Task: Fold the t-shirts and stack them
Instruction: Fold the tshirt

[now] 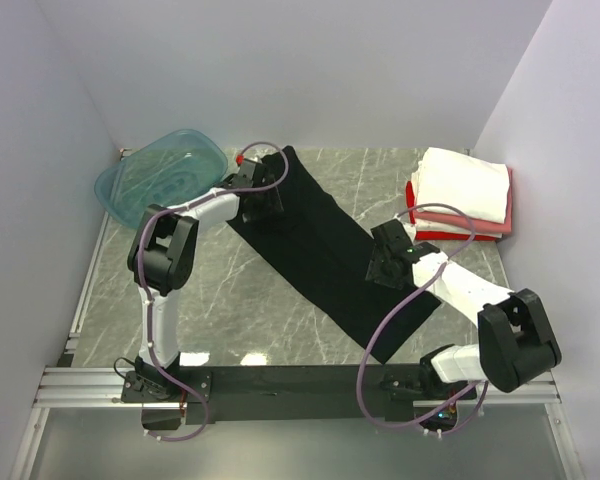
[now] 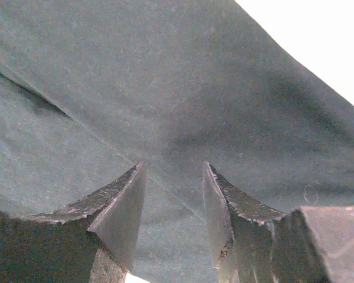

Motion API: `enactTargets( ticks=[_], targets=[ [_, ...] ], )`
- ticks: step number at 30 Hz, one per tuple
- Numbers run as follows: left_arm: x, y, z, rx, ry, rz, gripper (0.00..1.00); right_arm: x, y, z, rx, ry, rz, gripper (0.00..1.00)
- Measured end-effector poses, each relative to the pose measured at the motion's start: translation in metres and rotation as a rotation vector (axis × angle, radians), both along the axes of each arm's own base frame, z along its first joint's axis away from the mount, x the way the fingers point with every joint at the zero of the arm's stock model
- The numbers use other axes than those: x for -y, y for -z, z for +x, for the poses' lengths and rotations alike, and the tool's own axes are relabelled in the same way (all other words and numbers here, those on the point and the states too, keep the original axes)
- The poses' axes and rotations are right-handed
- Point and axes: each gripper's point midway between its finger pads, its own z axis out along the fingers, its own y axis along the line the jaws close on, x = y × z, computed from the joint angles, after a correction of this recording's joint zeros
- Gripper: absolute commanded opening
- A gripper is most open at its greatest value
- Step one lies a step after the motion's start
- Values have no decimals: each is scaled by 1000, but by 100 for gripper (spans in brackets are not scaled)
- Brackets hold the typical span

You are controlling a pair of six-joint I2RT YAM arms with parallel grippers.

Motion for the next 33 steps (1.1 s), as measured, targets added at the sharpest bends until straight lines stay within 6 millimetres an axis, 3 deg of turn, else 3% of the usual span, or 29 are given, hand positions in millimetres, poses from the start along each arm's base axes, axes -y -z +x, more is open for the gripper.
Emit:
enactTargets(
  ticks=[3, 8, 28, 33],
  targets=[
    [-6, 18, -12, -41, -10, 17, 72, 0, 8, -3, -24, 3, 19, 51],
    [-6, 21, -9, -21, -20, 6, 72, -8, 30, -6, -95, -12, 38, 51],
    [-10, 22, -7, -9, -29, 29, 71, -35, 30, -5, -47, -58, 87, 51],
    [-5, 23, 4, -3, -23, 34, 70, -46, 30, -12, -44, -73, 105, 51]
  ],
)
